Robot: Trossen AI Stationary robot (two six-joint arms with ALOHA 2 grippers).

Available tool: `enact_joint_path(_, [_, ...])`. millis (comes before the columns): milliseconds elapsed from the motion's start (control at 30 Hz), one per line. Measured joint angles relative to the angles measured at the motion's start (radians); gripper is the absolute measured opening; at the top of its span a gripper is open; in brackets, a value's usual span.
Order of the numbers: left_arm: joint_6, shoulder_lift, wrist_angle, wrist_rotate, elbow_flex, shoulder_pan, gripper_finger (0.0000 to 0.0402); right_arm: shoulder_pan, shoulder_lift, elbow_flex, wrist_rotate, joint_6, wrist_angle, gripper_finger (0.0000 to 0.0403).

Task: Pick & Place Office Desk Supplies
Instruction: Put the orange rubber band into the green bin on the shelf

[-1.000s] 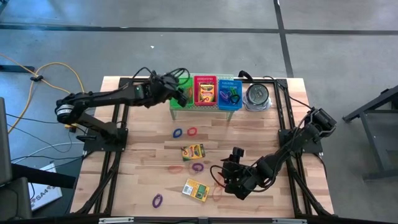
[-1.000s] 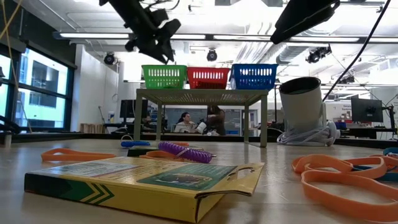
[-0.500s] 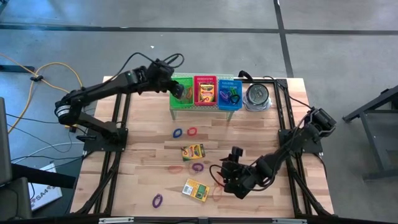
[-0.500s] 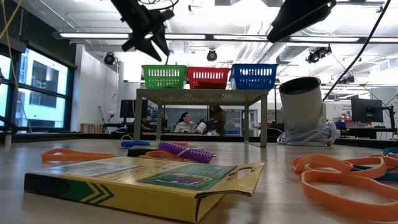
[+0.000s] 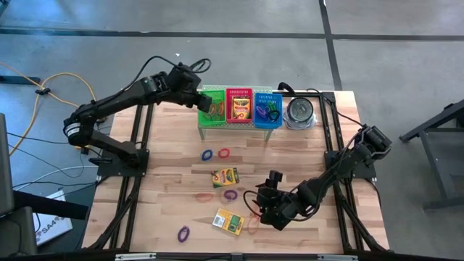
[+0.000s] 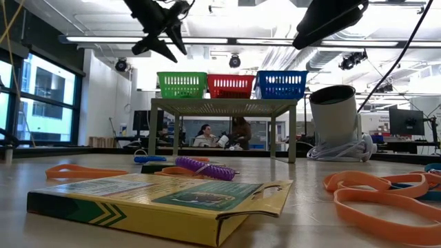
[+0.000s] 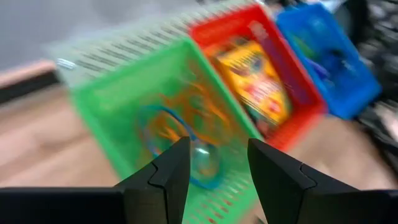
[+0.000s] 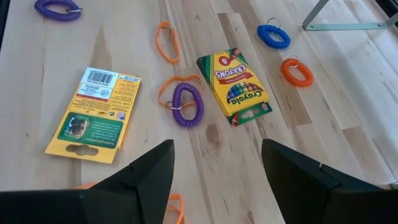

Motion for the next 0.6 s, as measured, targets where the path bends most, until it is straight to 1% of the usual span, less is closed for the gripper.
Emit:
enact_joint_path(67, [-0.003,-0.008,0.001,0.093,0.009,-0.002,0.0156,0.0,0.0,0.0,0.0,-0.001,0.0,0.0231])
enact_joint_path(167, [0.008,-0.025,-0.003,0.27,0.013,-0.015,0.0156,0.0,0.0,0.0,0.0,-0.001,0.0,0.0231])
enact_joint_path(200, [0.029,-0.03,-0.02,0.304,0.013,-0.028,0.0156,0.0,0.0,0.0,0.001,-0.001,0.0,0.0231])
enact_joint_path(233, [0.054,-0.032,-0.048,0.315,0.013,-0.047,0.0156,0.0,0.0,0.0,0.001,-0.001,0.0,0.0231])
enact_joint_path(333, [0.086,-0.032,-0.192,0.292,0.012,-0.126,0.0156,0.0,0.0,0.0,0.001,-0.001,0.0,0.0231])
enact_joint_path(467, [0.086,-0.033,-0.367,0.18,-0.02,-0.262,0.0156,0.0,0.0,0.0,0.001,-0.001,0.0,0.0231])
enact_joint_path(533, [0.085,-0.033,-0.409,0.134,-0.057,-0.35,0.0156,0.0,0.0,0.0,0.002,0.005,0.0,0.0231])
enact_joint_path(600, [0.085,-0.032,-0.409,0.114,-0.103,-0.443,0.0156,0.0,0.0,0.0,0.002,0.008,0.0,0.0231])
